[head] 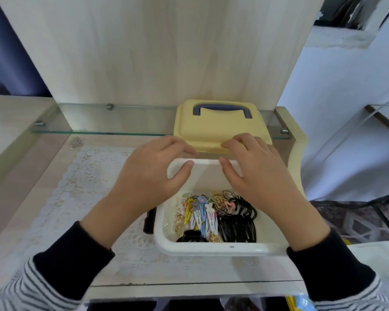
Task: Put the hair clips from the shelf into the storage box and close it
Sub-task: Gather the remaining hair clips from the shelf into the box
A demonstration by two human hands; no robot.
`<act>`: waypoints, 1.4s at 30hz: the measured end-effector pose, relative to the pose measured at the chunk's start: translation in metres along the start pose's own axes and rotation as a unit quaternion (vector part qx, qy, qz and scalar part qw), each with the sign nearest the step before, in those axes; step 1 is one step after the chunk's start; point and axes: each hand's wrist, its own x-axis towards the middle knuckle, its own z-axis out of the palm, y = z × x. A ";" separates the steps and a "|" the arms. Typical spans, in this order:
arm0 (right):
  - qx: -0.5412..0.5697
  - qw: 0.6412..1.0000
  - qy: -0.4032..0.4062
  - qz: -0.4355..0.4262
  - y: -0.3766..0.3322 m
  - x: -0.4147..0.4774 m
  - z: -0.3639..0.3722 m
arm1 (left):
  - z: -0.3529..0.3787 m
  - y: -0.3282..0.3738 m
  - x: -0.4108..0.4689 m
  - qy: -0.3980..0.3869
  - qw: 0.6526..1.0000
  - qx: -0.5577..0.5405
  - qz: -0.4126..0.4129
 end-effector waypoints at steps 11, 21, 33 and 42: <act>0.140 0.990 0.009 -0.016 -0.123 0.008 0.001 | -0.028 -0.066 -0.064 0.084 0.988 0.067 -0.112; 0.226 0.974 0.006 -0.018 -0.230 0.019 0.039 | -0.040 -0.136 -0.120 -0.001 0.956 0.097 -0.277; 0.055 0.974 -0.137 0.174 -0.225 0.035 0.138 | -0.024 -0.179 -0.129 -0.076 0.918 0.156 -0.358; 0.042 0.980 -0.072 0.182 -0.224 0.028 0.166 | -0.014 -0.215 -0.090 -0.048 0.917 0.131 -0.374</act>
